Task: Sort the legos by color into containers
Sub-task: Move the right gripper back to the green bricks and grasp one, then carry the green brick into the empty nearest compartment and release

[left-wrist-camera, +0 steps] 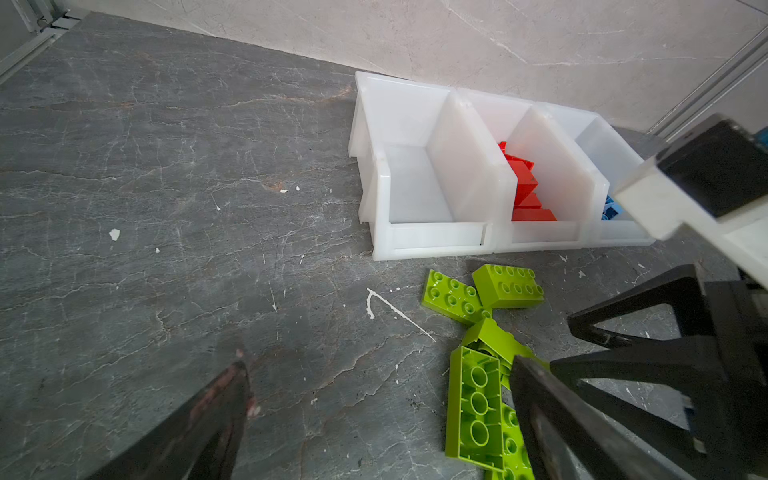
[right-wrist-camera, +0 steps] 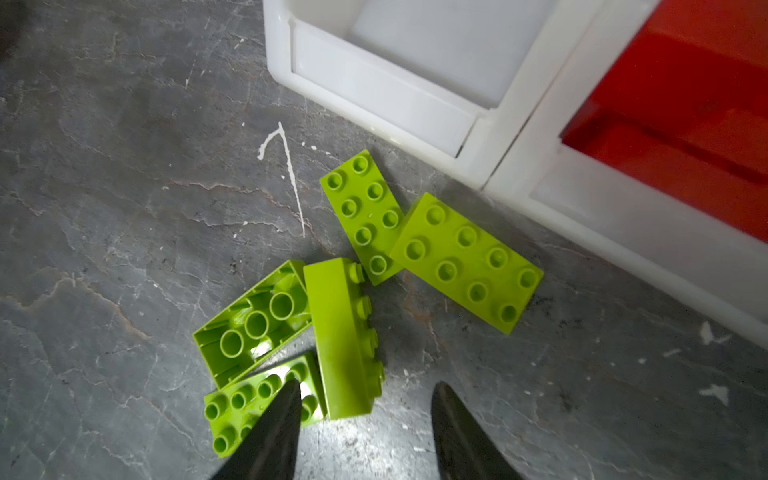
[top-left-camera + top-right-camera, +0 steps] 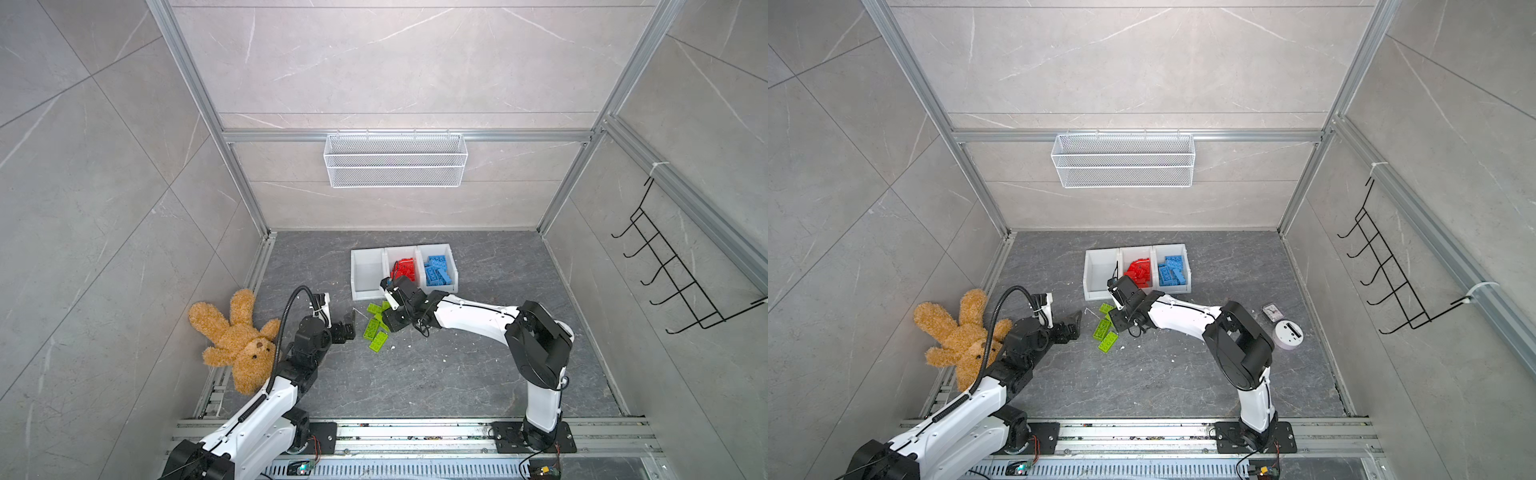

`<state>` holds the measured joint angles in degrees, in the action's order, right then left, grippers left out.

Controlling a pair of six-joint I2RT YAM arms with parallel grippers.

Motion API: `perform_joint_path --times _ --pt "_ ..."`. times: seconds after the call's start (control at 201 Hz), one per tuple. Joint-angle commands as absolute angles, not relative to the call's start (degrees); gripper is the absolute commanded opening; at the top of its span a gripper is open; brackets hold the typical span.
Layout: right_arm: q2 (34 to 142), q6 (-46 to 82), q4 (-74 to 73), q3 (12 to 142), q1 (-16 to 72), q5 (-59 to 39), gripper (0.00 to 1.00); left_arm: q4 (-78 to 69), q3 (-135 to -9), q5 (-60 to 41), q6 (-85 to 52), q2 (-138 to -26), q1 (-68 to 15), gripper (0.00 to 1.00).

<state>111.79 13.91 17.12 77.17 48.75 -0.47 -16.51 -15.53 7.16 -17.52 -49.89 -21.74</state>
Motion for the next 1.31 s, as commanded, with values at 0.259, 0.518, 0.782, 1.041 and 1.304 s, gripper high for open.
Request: perform_joint_path --times 0.259,0.518,0.782,1.041,1.304 --pt "116.7 12.9 18.7 81.0 49.5 -0.8 0.52 -18.3 -17.5 7.3 -16.6 -49.2 -21.5 0.99" --pt "118.9 12.8 18.9 82.5 49.4 -1.9 0.48 -18.2 -17.5 7.5 -16.5 -49.0 -21.5 0.99" --pt "118.5 12.9 18.2 81.5 49.5 -1.8 0.40 -18.3 -17.4 7.5 -16.6 -48.9 -21.5 0.99" --pt "116.5 12.4 18.6 80.9 49.4 0.8 0.29 -18.5 -17.5 7.8 -16.5 -49.9 -21.5 0.99" --pt "113.1 12.2 19.2 82.8 49.4 2.1 0.25 -18.5 -17.6 7.7 -16.5 -49.9 -21.5 0.99"
